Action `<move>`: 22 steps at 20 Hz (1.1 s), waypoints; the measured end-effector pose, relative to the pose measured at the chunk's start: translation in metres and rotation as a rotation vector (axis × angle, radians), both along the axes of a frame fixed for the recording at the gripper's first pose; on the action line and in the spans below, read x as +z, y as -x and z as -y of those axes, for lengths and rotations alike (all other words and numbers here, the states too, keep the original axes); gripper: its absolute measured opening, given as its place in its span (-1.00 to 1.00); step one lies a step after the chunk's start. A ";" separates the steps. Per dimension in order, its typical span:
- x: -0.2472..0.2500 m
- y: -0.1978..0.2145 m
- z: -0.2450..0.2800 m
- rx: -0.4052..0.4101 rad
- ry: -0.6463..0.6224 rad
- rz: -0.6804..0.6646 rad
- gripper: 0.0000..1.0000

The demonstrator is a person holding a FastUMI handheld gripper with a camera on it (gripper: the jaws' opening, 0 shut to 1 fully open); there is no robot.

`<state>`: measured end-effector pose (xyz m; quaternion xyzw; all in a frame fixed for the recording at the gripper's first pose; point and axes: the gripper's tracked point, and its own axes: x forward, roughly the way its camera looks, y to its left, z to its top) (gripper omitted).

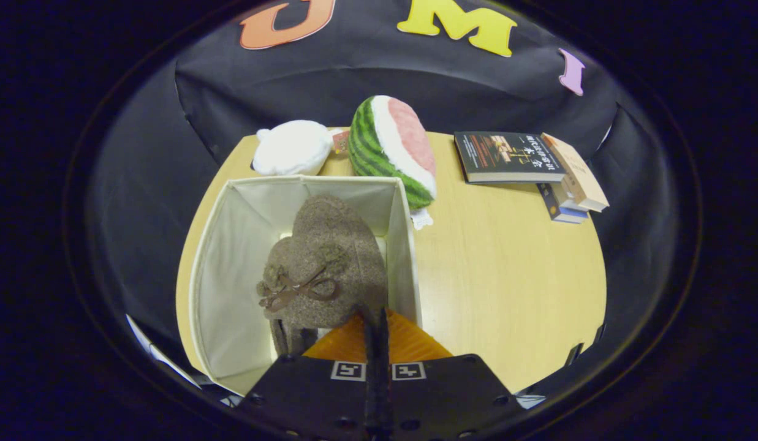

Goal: Open the storage box then place both shoes into the box .Put the left shoe in first, then the right shoe, with the right side of both shoes facing outward in a uniform manner.

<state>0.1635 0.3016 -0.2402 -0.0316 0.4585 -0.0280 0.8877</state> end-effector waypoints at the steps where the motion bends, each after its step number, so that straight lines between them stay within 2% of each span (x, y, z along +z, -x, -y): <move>1: -0.001 -0.001 -0.003 0.005 -0.010 0.003 -0.82; 2: 0.002 -0.001 -0.004 0.010 -0.013 0.011 -0.72; 4: 0.011 -0.002 -0.006 0.026 -0.020 0.042 -0.63; 6: 0.022 -0.002 -0.009 0.054 -0.047 0.076 -0.33; 7: 0.030 0.000 -0.008 0.065 -0.057 0.098 -0.07; 9: 0.050 0.005 -0.006 0.081 -0.096 0.156 0.32; 11: 0.075 0.015 -0.007 0.084 -0.197 0.219 0.67; 13: 0.102 0.027 0.012 0.060 -0.250 0.285 0.83; 15: 0.129 0.038 0.040 0.045 -0.247 0.369 0.93; 18: 0.173 0.063 0.087 0.009 -0.259 0.526 0.93; 22: 0.220 0.092 0.156 -0.020 -0.194 0.709 0.93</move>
